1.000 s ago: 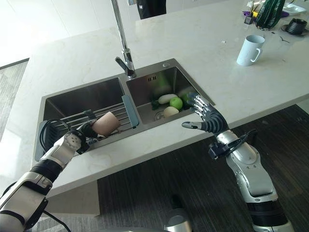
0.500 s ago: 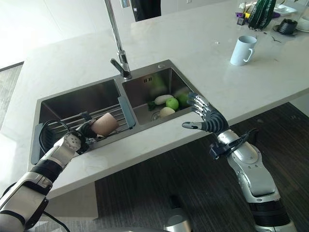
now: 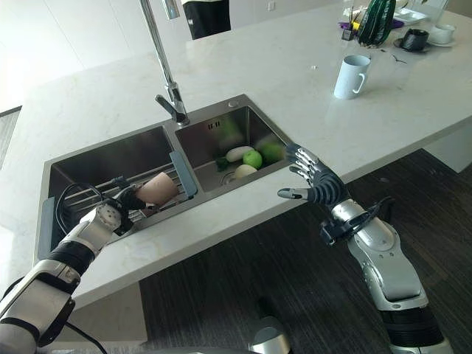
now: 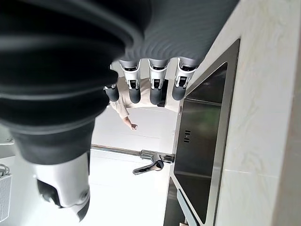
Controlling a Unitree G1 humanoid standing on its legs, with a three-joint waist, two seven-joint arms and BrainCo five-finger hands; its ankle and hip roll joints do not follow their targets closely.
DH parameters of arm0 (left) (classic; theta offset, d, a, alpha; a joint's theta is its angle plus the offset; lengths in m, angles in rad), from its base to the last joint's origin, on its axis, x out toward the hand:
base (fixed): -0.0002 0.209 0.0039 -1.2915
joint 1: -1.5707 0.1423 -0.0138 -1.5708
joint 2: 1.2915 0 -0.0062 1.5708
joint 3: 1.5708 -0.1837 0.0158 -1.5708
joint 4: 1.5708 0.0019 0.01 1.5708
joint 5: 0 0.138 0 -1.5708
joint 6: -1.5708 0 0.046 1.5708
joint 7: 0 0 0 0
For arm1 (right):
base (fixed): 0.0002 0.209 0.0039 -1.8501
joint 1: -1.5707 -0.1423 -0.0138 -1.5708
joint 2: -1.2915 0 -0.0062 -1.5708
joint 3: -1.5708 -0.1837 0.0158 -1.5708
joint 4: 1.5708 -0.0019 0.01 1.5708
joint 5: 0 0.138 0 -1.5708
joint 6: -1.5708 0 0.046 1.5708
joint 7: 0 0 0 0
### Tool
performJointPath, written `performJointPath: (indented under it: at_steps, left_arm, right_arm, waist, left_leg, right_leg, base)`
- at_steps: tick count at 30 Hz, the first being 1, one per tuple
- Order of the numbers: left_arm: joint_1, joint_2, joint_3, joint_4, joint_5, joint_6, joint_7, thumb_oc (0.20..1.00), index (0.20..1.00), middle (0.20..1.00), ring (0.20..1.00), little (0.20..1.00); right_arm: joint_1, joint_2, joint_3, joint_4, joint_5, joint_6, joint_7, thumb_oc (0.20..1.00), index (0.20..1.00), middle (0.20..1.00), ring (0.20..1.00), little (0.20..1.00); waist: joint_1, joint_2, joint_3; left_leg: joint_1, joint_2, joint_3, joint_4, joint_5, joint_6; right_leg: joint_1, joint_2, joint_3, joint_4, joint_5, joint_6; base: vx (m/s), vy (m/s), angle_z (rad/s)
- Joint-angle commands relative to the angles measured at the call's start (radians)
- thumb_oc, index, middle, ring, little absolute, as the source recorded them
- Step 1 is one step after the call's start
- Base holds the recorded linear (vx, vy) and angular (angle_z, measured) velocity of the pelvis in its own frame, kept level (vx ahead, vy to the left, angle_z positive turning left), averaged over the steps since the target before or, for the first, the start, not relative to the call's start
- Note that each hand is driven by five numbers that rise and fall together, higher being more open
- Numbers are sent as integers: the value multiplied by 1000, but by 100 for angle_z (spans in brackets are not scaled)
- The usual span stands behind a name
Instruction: Place the dishes in the dishwasher.
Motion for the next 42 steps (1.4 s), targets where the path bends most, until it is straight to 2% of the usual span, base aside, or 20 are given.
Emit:
performJointPath:
  at_steps: [1,2,4,9,11,15,16,20,22,23,24,26,32,34,37,41,42]
  left_arm:
    - [-57,41,-32,92,149,17,-93,200,200,200,200,200]
    - [-56,42,-35,94,152,18,-92,200,200,200,200,200]
    - [-43,50,-32,109,171,-22,-64,200,200,200,200,200]
    - [5,60,-4,43,103,-66,24,200,200,200,200,200]
    - [37,75,20,-11,63,-89,74,200,200,200,200,200]
    - [86,104,59,-96,10,-115,109,200,200,200,200,200]
    - [118,131,94,-173,-18,-142,134,200,200,200,200,200]
    - [141,171,115,-248,-4,-168,169,200,200,200,200,200]
    - [153,197,136,-292,-7,-181,209,200,200,200,200,200]
    - [163,200,163,-309,-13,-202,259,200,200,200,200,200]
    - [170,201,198,-335,-12,-216,307,200,200,200,200,200]
    - [175,202,214,-347,-17,-222,325,200,200,200,200,200]
    - [206,202,318,-371,-55,-290,443,200,200,200,200,200]
    - [220,205,335,-375,-67,-300,456,200,200,200,200,200]
    - [224,205,356,-370,-128,-361,481,200,200,200,200,200]
    - [225,203,360,-374,-140,-369,485,200,200,200,200,200]
    - [269,145,440,-543,-247,-444,492,200,200,200,200,200]
  right_arm:
    - [-53,-53,-55,-86,25,-29,14,1000,1000,1000,1000,1000]
    - [-54,-55,-53,-87,26,-29,12,1000,1000,1000,1000,1000]
    - [-51,-60,-54,-88,29,-32,13,1000,1000,1000,1000,1000]
    - [-35,-53,-57,-83,20,-45,1,1000,1000,1000,1000,1000]
    - [-19,-49,-65,-87,20,-51,-8,1000,1000,1000,1000,1000]
    - [0,-36,-74,-84,15,-60,-14,1000,1000,1000,1000,1000]
    - [9,-30,-80,-78,10,-65,-22,1000,1000,1000,1000,1000]
    - [16,-27,-85,-79,9,-69,-28,1000,1000,1000,1000,1000]
    - [20,-29,-90,-74,13,-75,-33,1000,1000,1000,1000,1000]
    - [27,-23,-92,-72,12,-80,-33,1000,1000,1000,1000,1000]
    - [33,-11,-91,-74,2,-82,-35,1000,1000,1000,1000,1000]
    - [33,-7,-90,-73,-1,-81,-36,1000,1000,1000,1000,1000]
    - [47,11,-101,-64,-8,-88,-36,1000,1000,1000,1000,1000]
    - [50,16,-100,-63,-12,-88,-36,1000,1000,1000,1000,1000]
    - [51,18,-99,-64,-8,-83,-40,1000,1000,1000,1000,1000]
    - [52,19,-99,-64,-7,-84,-40,1000,1000,1000,1000,1000]
    - [77,60,-114,-73,-27,-103,-47,1000,1000,1000,1000,1000]
  waist:
    - [-12,10,13]
    - [-12,11,14]
    - [-11,14,13]
    - [9,16,8]
    - [23,15,2]
    - [42,12,-4]
    - [59,11,-11]
    - [71,8,-16]
    - [80,5,-20]
    - [86,1,-24]
    - [93,-3,-31]
    - [95,-5,-35]
    - [110,-16,-55]
    - [113,-16,-61]
    - [116,-19,-70]
    - [116,-20,-71]
    - [131,-29,-78]
  left_leg:
    - [-14,42,-76,12,-44,-4]
    - [-14,42,-76,12,-44,-4]
    - [-12,41,-76,12,-44,-3]
    - [-10,39,-85,12,-44,-4]
    - [-12,40,-90,12,-41,-5]
    - [-6,40,-100,12,-42,-6]
    - [-3,40,-109,12,-43,-6]
    - [-1,39,-118,12,-44,-6]
    - [0,39,-123,12,-45,-7]
    - [0,39,-125,12,-45,-7]
    - [-2,40,-131,12,-45,-8]
    - [-3,40,-133,12,-45,-8]
    - [-2,43,-143,12,-44,-12]
    - [-2,43,-148,12,-44,-12]
    - [-1,43,-150,12,-45,-12]
    - [-1,43,-150,12,-45,-12]
    - [3,44,-160,12,-48,-10]
  right_leg:
    - [63,-5,0,7,-110,50]
    - [64,-5,-1,7,-110,50]
    - [66,-6,-4,7,-111,49]
    - [75,-12,-23,7,-113,49]
    - [75,-13,-32,7,-110,48]
    - [86,-16,-49,7,-112,47]
    - [93,-19,-61,7,-114,47]
    - [99,-20,-70,7,-116,47]
    - [103,-22,-78,7,-117,47]
    - [106,-23,-84,7,-118,47]
    - [107,-23,-87,7,-120,46]
    - [107,-24,-89,7,-120,46]
    - [114,-23,-95,7,-124,44]
    - [117,-23,-97,7,-125,43]
    - [120,-26,-101,7,-127,44]
    - [121,-26,-101,7,-127,45]
    - [129,-28,-113,7,-131,43]
  base:
    - [0,0,0]
    - [0,0,0]
    - [0,0,0]
    - [-15,0,0]
    - [-26,-22,3]
    - [-3,-13,5]
    - [-6,-12,10]
    - [-8,0,10]
    - [-15,-2,8]
    - [-27,-12,14]
    - [-24,-13,14]
    - [-16,-9,9]
    - [-7,-9,4]
    - [-6,-7,6]
    - [-1,-3,1]
    - [-5,-16,0]
    - [-22,-74,-1]
